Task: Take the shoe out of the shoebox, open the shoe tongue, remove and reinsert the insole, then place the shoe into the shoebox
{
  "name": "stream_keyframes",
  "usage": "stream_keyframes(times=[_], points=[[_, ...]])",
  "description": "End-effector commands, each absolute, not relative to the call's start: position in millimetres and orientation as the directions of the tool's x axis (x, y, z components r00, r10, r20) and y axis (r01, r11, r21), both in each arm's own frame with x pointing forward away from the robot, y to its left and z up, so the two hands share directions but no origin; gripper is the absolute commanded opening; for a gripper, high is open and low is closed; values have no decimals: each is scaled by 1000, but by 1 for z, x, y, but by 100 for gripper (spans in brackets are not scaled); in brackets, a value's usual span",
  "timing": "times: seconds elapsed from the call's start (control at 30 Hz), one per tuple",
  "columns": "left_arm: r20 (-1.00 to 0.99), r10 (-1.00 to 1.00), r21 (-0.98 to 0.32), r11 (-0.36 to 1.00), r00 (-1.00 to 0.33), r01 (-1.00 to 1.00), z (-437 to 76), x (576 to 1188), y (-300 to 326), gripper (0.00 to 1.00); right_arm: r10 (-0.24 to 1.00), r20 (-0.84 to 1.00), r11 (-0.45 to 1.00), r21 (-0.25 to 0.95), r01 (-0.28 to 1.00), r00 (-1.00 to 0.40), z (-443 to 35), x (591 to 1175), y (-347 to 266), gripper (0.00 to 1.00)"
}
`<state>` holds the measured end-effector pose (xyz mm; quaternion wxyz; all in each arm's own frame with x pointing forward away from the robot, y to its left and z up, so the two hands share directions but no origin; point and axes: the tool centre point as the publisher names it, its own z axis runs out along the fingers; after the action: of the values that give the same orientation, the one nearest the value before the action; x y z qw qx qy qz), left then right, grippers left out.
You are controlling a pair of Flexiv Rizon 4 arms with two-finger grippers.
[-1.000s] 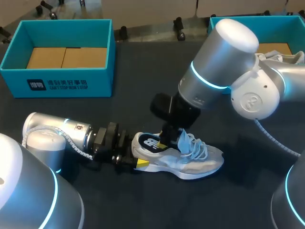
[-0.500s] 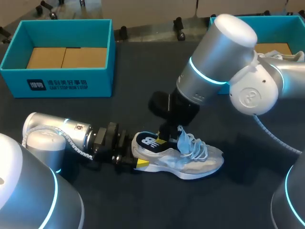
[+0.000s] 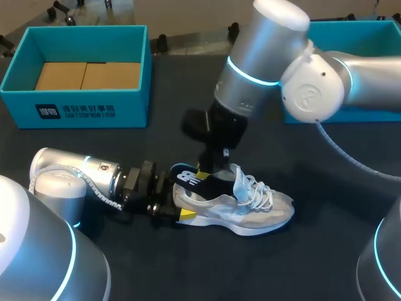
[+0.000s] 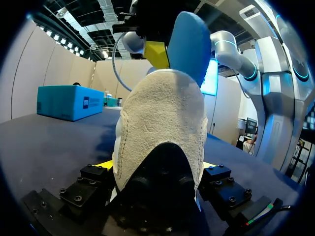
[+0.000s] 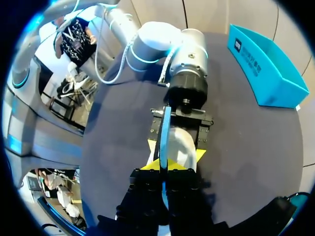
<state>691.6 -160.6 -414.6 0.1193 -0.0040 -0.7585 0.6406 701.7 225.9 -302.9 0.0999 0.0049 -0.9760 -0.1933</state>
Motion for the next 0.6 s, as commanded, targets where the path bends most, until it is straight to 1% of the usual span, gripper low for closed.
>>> stream_keyframes(times=[0.03,0.3,0.33,0.37,0.47,0.6], points=[[176,158,-973,180,-972,-147,-416,692,-161,0,-62,201,928,373,18,-978,-307,705,235,0],[176,158,-973,180,-972,-147,-416,692,-161,0,-61,202,927,374,19,-977,-305,702,234,0],[176,158,-973,180,-972,-147,-416,692,-161,0,-62,202,927,374,19,-977,-304,701,234,2],[176,158,-973,180,-972,-147,-416,692,-161,0,-62,203,927,375,19,-977,-304,701,234,11],[176,158,-973,180,-972,-147,-416,692,-161,0,-61,209,927,374,22,-976,-304,700,235,26],[176,158,-973,180,-972,-147,-416,692,-161,0,-53,212,926,375,31,-976,-302,699,232,36]])
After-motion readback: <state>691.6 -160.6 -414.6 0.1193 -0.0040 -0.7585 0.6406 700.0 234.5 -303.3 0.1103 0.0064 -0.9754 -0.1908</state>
